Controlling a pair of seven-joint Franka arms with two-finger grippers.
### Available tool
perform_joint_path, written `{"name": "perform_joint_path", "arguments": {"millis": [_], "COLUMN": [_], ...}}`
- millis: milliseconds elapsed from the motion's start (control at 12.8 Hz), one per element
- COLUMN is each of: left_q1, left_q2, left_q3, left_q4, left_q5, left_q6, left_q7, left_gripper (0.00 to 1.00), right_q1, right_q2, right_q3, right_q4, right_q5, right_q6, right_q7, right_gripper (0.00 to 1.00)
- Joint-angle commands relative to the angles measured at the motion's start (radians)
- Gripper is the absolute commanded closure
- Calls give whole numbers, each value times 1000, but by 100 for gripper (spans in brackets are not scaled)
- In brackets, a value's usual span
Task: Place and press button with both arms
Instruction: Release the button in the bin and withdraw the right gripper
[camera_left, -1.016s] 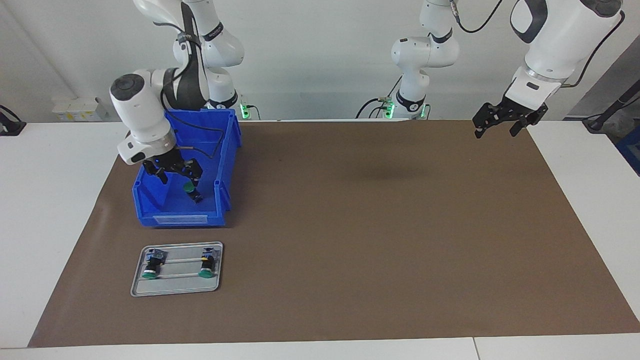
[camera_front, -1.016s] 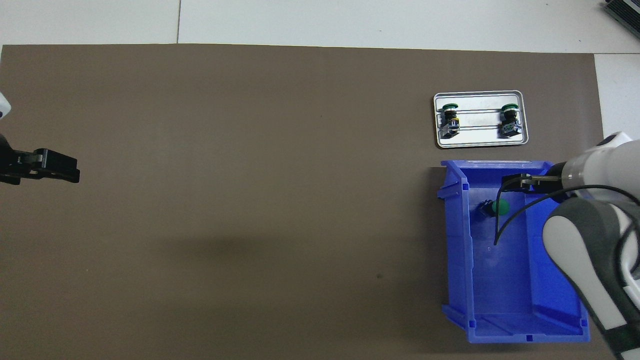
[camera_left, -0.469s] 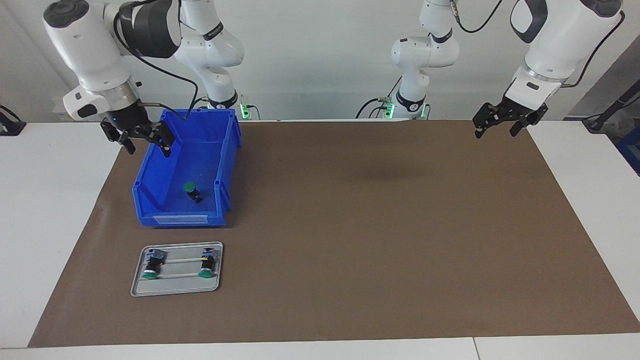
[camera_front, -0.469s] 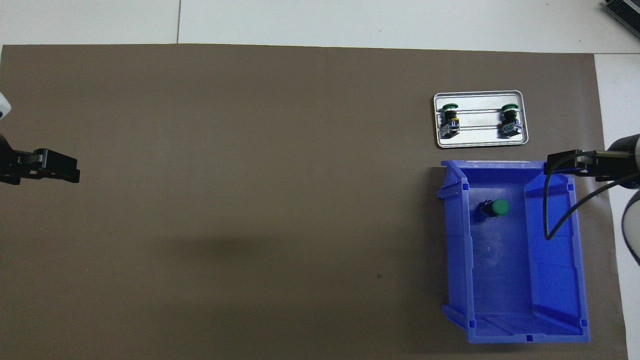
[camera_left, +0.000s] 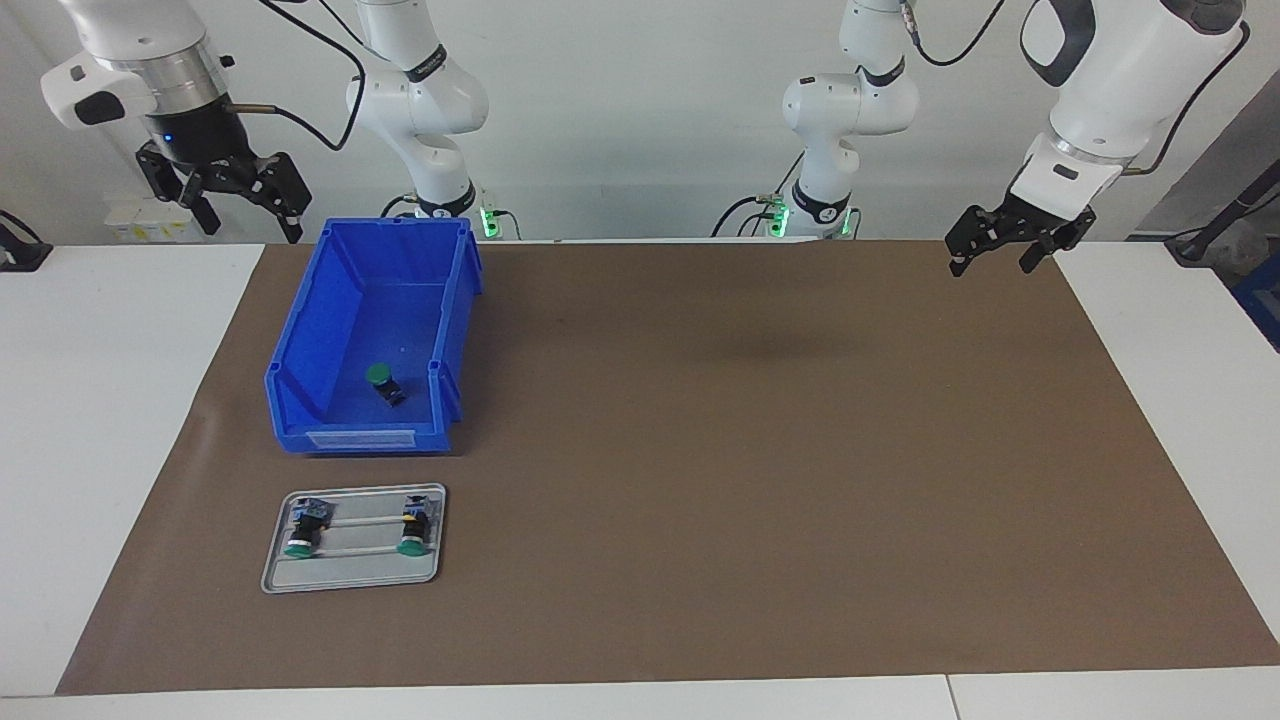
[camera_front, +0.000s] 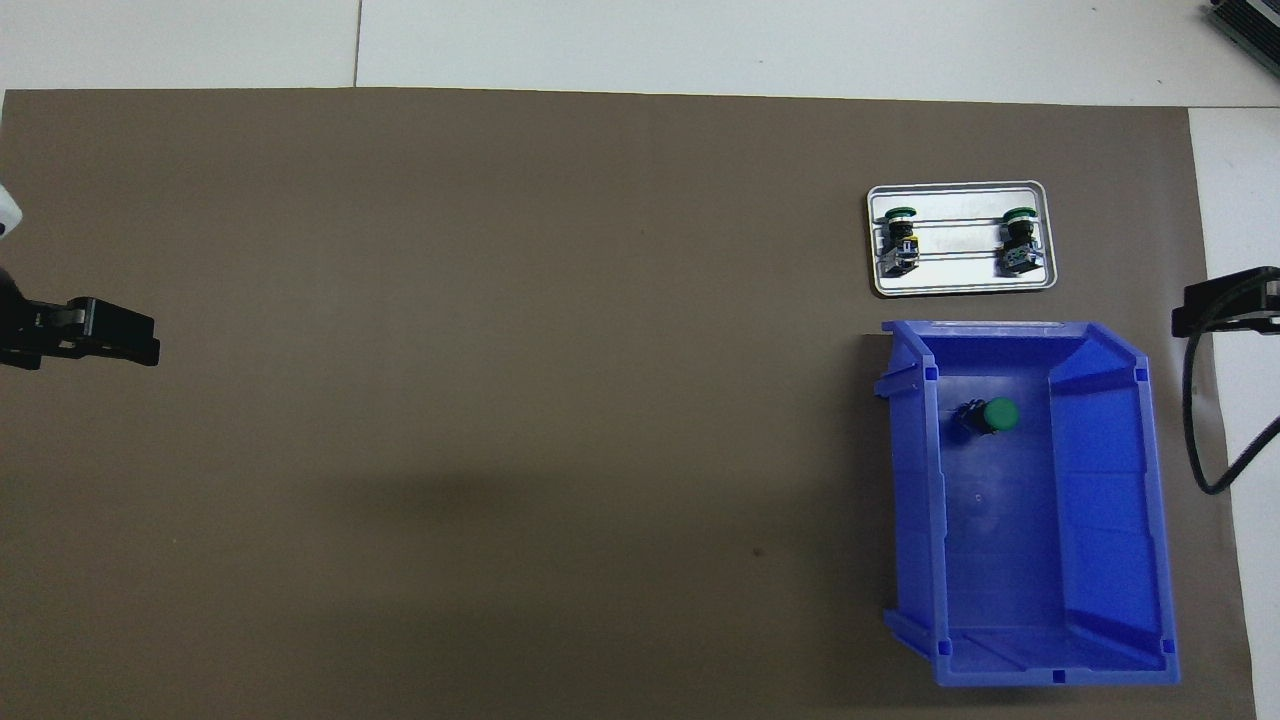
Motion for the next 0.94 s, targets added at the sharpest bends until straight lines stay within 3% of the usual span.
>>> {"name": "perform_joint_path", "arguments": {"millis": [0, 859], "left_q1": [2, 2], "left_q2": [-28, -28], "left_q3": [0, 0], "left_q4": [-31, -31], "left_q5": [-7, -7], "left_q6": [2, 2], "left_q7": [9, 9], "left_gripper": [0, 0], "right_q1": [-3, -3], "right_q2": [-37, -34], "right_q3": [8, 10], "right_q4": [-57, -60], "right_q5": [-4, 1], "right_q6": [19, 14], "right_q7": [-22, -53], "right_gripper": [0, 0]}}
